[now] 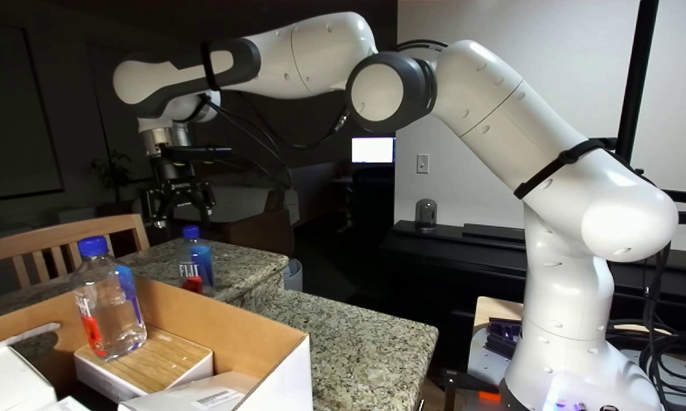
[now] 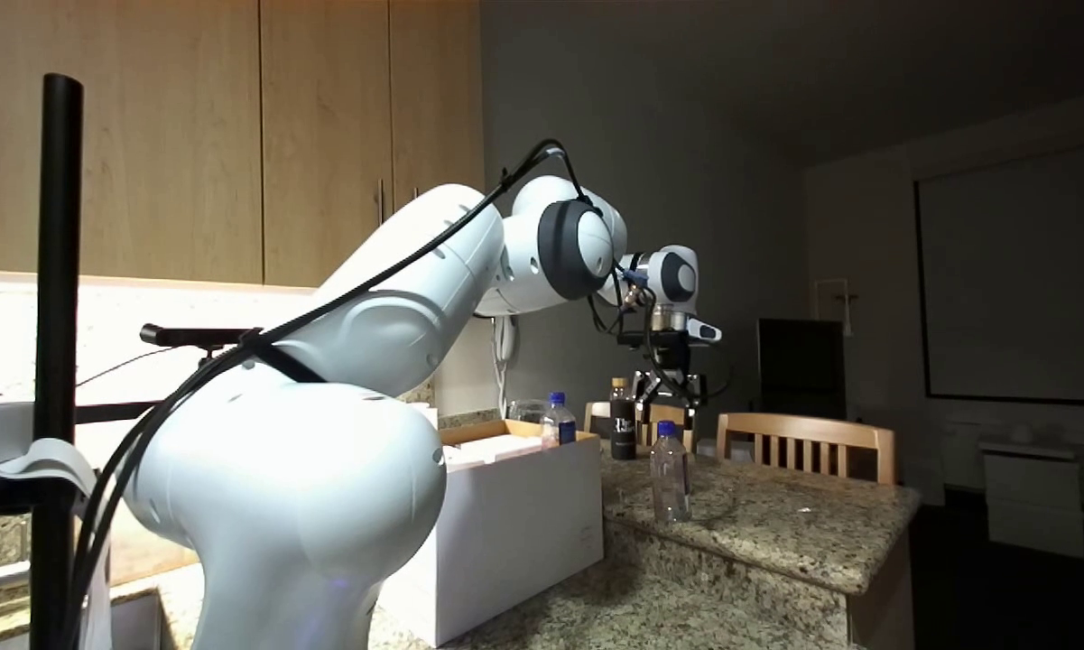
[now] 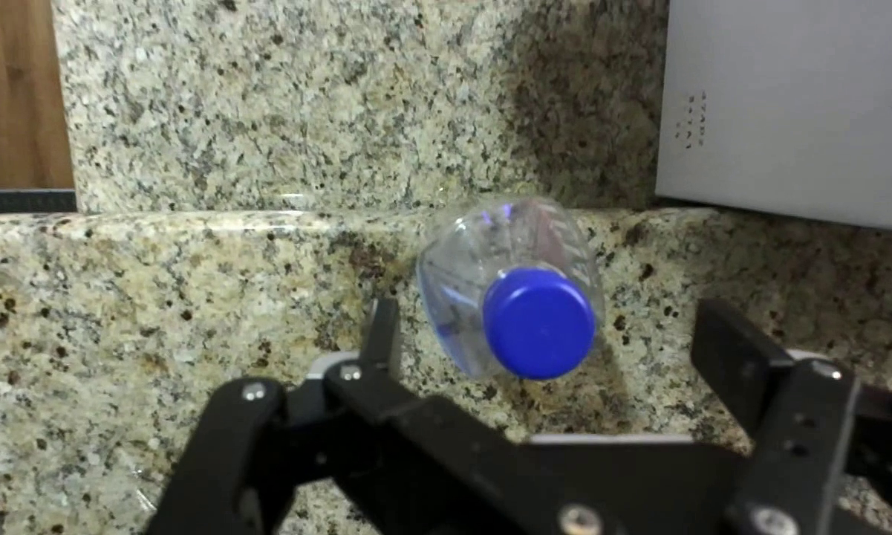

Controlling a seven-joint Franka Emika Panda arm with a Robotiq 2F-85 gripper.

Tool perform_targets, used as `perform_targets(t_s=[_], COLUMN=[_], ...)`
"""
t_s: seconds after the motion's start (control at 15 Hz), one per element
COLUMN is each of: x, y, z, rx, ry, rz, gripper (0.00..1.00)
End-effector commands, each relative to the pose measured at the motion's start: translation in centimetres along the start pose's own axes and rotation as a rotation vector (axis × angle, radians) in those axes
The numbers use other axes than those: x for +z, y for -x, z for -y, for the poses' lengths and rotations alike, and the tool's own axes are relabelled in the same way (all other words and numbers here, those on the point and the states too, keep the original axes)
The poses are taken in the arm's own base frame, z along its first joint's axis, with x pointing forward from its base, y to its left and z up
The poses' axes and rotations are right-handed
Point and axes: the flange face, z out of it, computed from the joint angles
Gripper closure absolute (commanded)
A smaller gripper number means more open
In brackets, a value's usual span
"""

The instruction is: Pick the bottles from the counter and put them in the box

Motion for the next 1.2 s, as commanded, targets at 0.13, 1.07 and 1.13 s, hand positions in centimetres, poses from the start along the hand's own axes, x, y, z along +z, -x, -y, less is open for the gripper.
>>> perform_targets(t_s=[0.13, 1.07, 1.13], x=[-0.1, 0.2, 0.0], y=[0.8, 1.2, 1.2], z=[-1.2, -0.2, -0.3], rx=[0.065, 0.044, 0.046], ry=[0.022, 0.027, 0.028], rz=[0.037, 0.066, 0.065], gripper=[0.26, 0.85, 0.85])
